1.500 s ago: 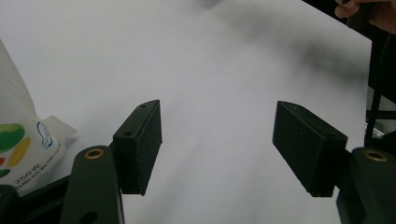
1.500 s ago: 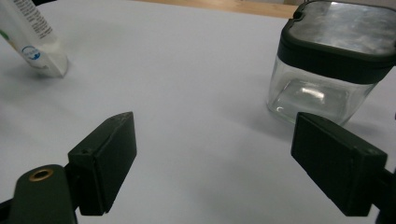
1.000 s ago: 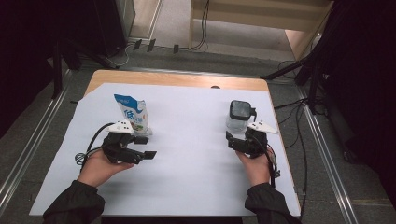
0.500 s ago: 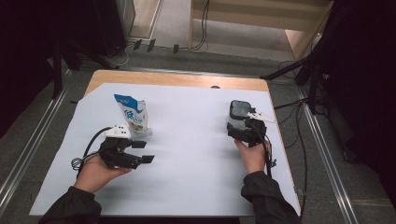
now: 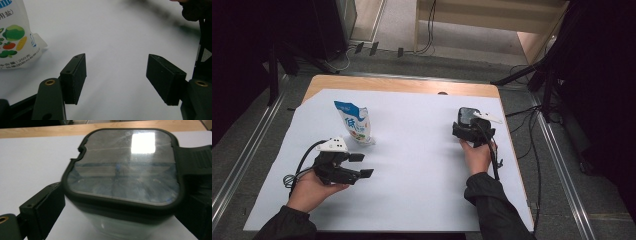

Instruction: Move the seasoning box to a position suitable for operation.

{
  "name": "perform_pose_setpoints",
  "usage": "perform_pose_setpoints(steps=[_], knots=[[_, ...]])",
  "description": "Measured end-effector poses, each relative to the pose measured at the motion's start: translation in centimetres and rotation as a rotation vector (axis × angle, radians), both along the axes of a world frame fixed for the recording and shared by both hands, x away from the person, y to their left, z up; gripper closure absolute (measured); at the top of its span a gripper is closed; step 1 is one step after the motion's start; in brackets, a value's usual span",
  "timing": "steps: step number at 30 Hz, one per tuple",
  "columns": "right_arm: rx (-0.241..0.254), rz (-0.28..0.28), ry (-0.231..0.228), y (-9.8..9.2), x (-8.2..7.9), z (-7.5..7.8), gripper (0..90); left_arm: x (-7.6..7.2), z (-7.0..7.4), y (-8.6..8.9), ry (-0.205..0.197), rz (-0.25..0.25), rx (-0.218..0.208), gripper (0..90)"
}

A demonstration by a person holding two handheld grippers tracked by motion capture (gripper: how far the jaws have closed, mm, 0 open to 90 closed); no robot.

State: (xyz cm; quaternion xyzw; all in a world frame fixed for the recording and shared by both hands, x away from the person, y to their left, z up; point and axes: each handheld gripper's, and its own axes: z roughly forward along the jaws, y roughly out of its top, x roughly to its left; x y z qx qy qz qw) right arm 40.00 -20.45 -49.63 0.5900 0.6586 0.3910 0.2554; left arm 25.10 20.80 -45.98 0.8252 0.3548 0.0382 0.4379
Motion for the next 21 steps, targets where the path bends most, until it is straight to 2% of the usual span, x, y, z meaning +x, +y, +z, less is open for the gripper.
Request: perform_pose_setpoints(steps=[2, 6, 7, 8, 11, 12, 18, 21], knots=[[-0.014, -0.013, 0.020, 0.2, 1.0, -0.3, 3.4, -0.3, -0.1, 0.1, -0.003, 0.006, 0.009, 33.4], [-0.038, 0.001, 0.003, 0.5, 1.7, -0.6, 3.7, -0.5, -0.1, 0.3, 0.004, 0.012, 0.011, 33.4], [-0.052, 0.008, -0.001, 0.6, 1.9, -0.6, 5.3, -0.6, -0.2, 0.4, 0.006, 0.022, 0.003, 33.5], [-0.067, 0.007, -0.003, 0.5, 2.1, -0.7, 10.5, -0.7, -0.1, 0.6, 0.006, 0.027, 0.003, 33.5], [-0.075, 0.023, -0.011, 0.1, 2.2, -0.8, 13.2, -0.7, -0.1, 0.9, 0.003, 0.034, -0.003, 33.5], [-0.053, 0.040, -0.001, -0.1, 2.4, -0.9, 12.7, -0.8, -0.1, 1.1, 0.001, 0.035, -0.003, 33.5], [-0.054, 0.053, 0.000, -0.3, 2.4, -0.9, 13.2, -0.6, -0.2, 1.1, 0.007, 0.045, 0.007, 33.5], [-0.081, 0.066, -0.015, -0.3, 2.2, -0.9, 14.3, -0.4, -0.3, 1.0, 0.009, 0.046, 0.004, 33.5]])
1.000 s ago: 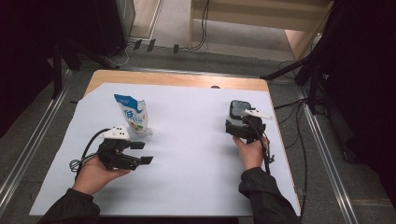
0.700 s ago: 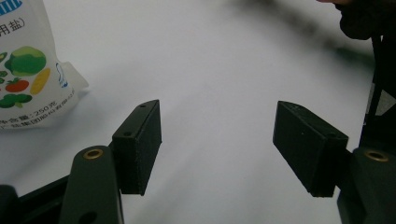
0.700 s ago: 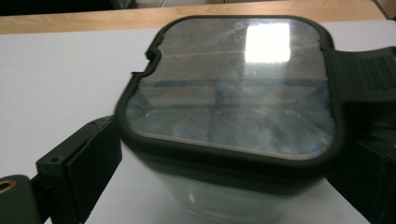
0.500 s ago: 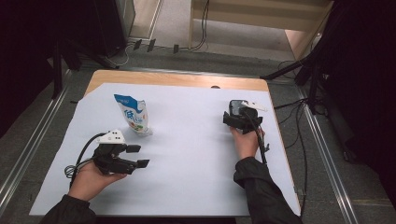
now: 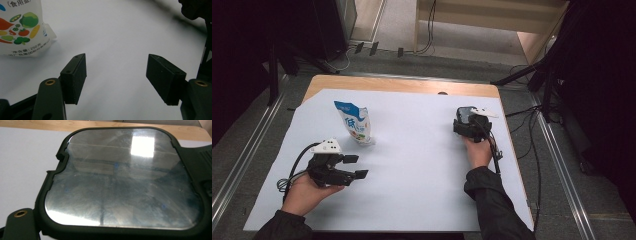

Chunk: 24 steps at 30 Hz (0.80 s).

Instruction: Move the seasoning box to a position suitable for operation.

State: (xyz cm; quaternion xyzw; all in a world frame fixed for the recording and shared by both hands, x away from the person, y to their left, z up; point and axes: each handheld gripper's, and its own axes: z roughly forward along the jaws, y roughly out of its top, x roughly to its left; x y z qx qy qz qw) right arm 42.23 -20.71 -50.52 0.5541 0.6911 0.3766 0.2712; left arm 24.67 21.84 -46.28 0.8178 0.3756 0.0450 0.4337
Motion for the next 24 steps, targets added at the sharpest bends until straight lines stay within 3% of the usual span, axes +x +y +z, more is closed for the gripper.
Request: perform_pose_setpoints(steps=[4, 7, 12, 20, 24], knots=[[-0.009, 0.021, -0.010, -0.4, -0.3, 0.1, 15.6, 0.2, -0.3, -0.2, 0.023, 0.001, 0.011, 33.5], [-0.005, 0.027, -0.008, -0.5, -0.4, 0.2, 15.7, 0.4, -0.4, -0.5, 0.024, -0.003, 0.011, 33.5], [-0.038, 0.062, -0.004, -0.5, -0.5, 0.3, 15.8, 0.4, -0.4, -0.6, 0.024, -0.009, 0.010, 32.8], [-0.003, 0.067, -0.008, -1.0, -1.5, 1.4, 15.8, 1.0, -0.2, -0.9, 0.027, 0.000, 0.002, 32.7], [0.022, 0.077, 0.018, -1.2, -2.1, 1.7, 15.8, 1.5, 0.0, -1.4, 0.038, -0.012, -0.007, 32.5]])
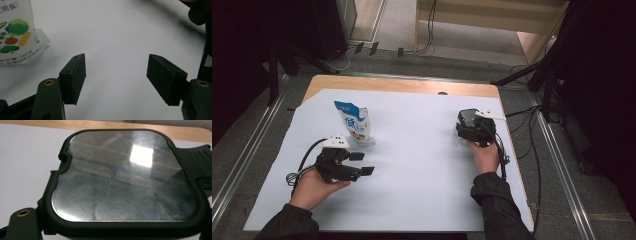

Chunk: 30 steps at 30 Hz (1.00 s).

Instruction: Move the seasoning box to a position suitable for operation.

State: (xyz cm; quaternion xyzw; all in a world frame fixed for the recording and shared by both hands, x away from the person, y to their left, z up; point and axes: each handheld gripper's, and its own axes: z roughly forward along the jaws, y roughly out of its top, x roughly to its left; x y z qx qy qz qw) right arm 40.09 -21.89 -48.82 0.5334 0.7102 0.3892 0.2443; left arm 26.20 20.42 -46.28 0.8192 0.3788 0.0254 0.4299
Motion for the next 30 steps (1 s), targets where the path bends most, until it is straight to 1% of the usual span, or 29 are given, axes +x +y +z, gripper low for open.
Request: perform_pose_setpoints(steps=[1, 3, 4, 5, 7, 8, 9, 10, 12, 14, 15, 16, 17, 20, 21, 25, 26, 27, 29, 30], knots=[[-0.006, 0.007, 0.000, 0.1, -0.4, 0.1, 15.8, 0.3, 0.0, -0.4, 0.000, -0.011, 0.001, 32.0], [-0.010, 0.010, 0.000, 0.1, -0.6, 0.1, 15.8, 0.4, 0.0, -0.6, 0.002, -0.018, -0.001, 31.8], [-0.011, 0.014, 0.002, 0.2, -0.9, 0.2, 15.8, 0.5, 0.0, -0.7, -0.002, -0.023, 0.007, 31.5], [-0.008, 0.024, 0.001, 0.3, -1.4, 0.3, 15.8, 0.7, 0.0, -1.0, 0.001, -0.033, 0.002, 31.1], [-0.007, 0.022, 0.001, 0.4, -1.5, 0.4, 15.8, 0.9, 0.0, -1.2, -0.001, -0.040, 0.002, 30.9], [-0.006, 0.032, -0.001, 0.5, -1.9, 0.5, 15.8, 0.9, 0.0, -1.3, -0.003, -0.040, 0.006, 30.8], [-0.006, 0.041, -0.004, 0.6, -2.2, 0.6, 15.8, 1.2, 0.0, -1.6, 0.001, -0.048, -0.002, 30.8], [-0.006, 0.041, -0.004, 0.6, -2.2, 0.6, 15.8, 1.2, 0.0, -1.6, 0.001, -0.048, -0.002, 30.8], [-0.009, 0.050, -0.001, 0.8, -2.6, 0.6, 15.8, 1.4, 0.1, -1.9, 0.011, -0.046, -0.021, 31.0], [0.007, 0.059, 0.007, 0.9, -2.9, 0.6, 15.8, 1.5, 0.2, -2.1, 0.000, -0.058, -0.010, 31.6], [0.006, 0.066, 0.009, 1.1, -3.2, 0.5, 15.8, 1.6, 0.1, -2.4, -0.003, -0.066, -0.002, 32.0], [0.006, 0.066, 0.009, 1.1, -3.2, 0.5, 15.8, 1.6, 0.1, -2.4, -0.003, -0.066, -0.002, 32.0], [-0.007, 0.077, 0.007, 1.4, -3.6, 0.5, 15.8, 1.8, 0.1, -2.6, -0.002, -0.068, 0.003, 31.9], [-0.012, 0.087, 0.005, 1.7, -4.0, 0.5, 15.8, 2.0, 0.1, -2.8, -0.003, -0.075, 0.005, 31.9], [-0.010, 0.086, 0.007, 1.9, -4.2, 0.6, 15.8, 2.0, 0.1, -2.9, -0.004, -0.080, 0.004, 31.9], [-0.011, 0.113, 0.006, 2.7, -4.8, 0.6, 15.7, 2.3, 0.1, -3.1, -0.008, -0.081, 0.001, 31.9], [-0.009, 0.117, 0.008, 3.0, -5.0, 0.6, 15.8, 2.4, 0.1, -3.2, -0.008, -0.082, 0.006, 31.9], [-0.001, 0.127, 0.012, 3.3, -5.3, 0.6, 15.8, 2.4, 0.0, -3.3, -0.012, -0.074, 0.007, 31.9], [0.008, 0.145, 0.016, 4.0, -5.7, 0.5, 15.7, 2.6, -0.1, -3.4, -0.006, -0.073, -0.002, 31.9], [0.008, 0.145, 0.016, 4.0, -5.7, 0.5, 15.7, 2.6, -0.1, -3.4, -0.006, -0.073, -0.002, 31.9]])
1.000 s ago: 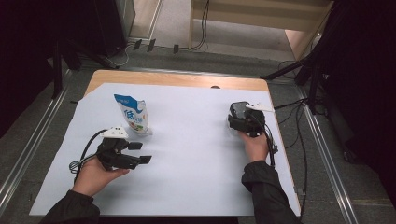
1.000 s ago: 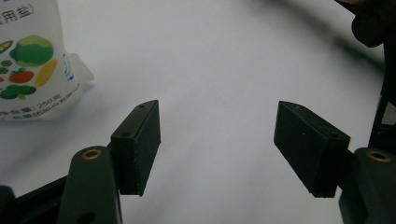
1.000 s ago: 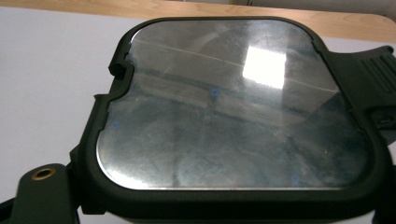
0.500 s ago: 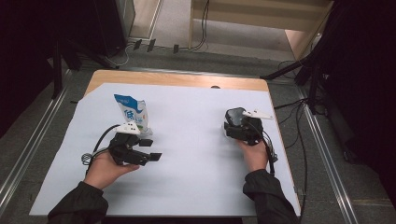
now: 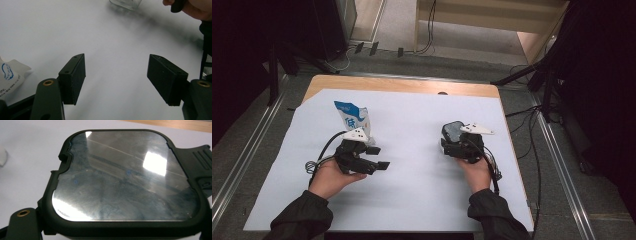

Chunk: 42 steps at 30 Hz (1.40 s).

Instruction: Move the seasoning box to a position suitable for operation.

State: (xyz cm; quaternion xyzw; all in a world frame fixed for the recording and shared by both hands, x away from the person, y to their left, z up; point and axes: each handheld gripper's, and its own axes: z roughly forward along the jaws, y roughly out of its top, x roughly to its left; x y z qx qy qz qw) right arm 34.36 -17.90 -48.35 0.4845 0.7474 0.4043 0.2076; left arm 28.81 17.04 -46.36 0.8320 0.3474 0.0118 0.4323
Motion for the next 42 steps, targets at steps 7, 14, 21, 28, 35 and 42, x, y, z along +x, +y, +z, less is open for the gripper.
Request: perform_pose_setpoints(steps=[7, 14, 21, 28, 35, 42], knots=[[-0.012, 0.072, -0.001, 2.5, -1.4, -0.4, 15.8, 0.2, 0.0, -0.3, -0.008, -0.004, 0.008, 31.9], [-0.010, 0.113, 0.004, 4.2, -2.4, -0.5, 15.7, 0.2, 0.0, -0.2, -0.015, -0.003, 0.018, 32.0], [-0.008, 0.164, 0.003, 6.4, -3.0, -0.8, 15.7, 0.1, -0.1, -0.2, -0.014, -0.004, 0.029, 32.2], [0.008, 0.186, -0.003, 8.3, -3.5, -1.3, 15.7, 0.0, -0.2, -0.2, -0.013, -0.001, 0.028, 32.2], [-0.014, 0.230, -0.032, 9.7, -4.0, -2.4, 15.7, 0.0, -0.3, 0.2, -0.014, 0.008, 0.027, 32.3], [-0.036, 0.241, -0.061, 9.9, -4.3, -2.6, 15.6, 0.1, -0.5, 0.0, -0.014, 0.010, 0.050, 32.6]])
